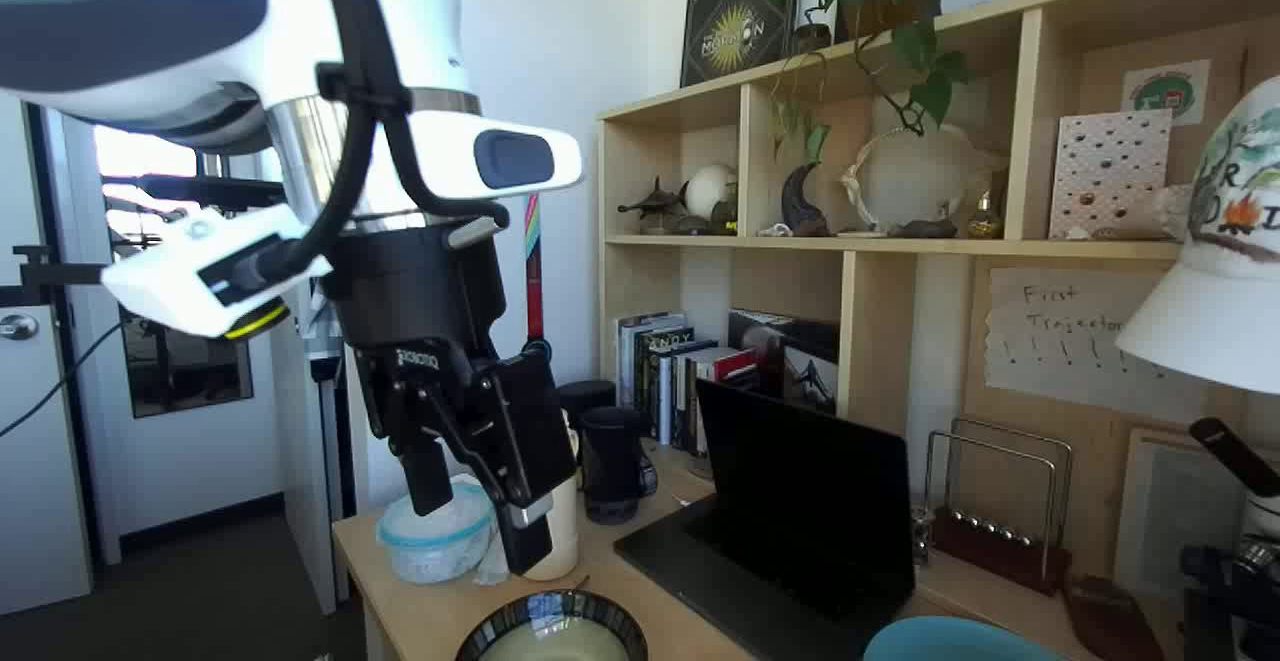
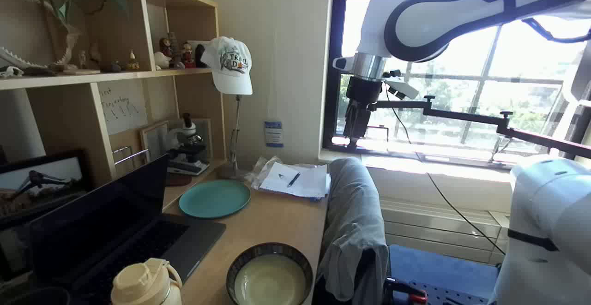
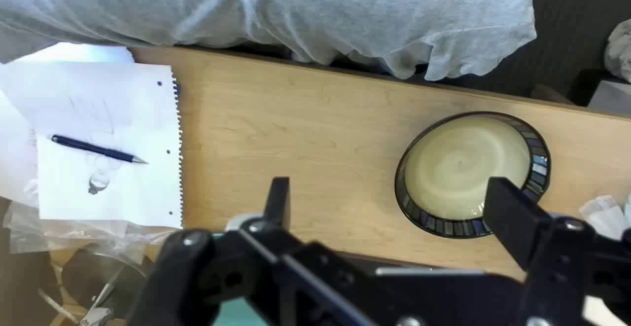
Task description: Place the bowl on the plate
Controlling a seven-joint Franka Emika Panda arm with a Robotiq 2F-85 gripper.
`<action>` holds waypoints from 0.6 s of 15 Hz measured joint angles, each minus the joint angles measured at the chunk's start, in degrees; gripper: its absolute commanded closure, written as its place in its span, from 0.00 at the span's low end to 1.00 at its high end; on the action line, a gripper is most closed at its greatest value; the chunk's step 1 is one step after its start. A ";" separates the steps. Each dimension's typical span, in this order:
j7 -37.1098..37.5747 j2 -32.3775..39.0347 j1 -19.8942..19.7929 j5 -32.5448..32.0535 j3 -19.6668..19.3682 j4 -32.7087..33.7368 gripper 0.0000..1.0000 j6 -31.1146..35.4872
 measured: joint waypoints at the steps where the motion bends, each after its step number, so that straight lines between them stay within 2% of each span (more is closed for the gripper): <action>1: 0.00 0.00 0.00 0.00 0.00 0.00 0.00 0.00; 9: 0.09 1.60 0.26 0.78 0.08 0.02 0.00 0.17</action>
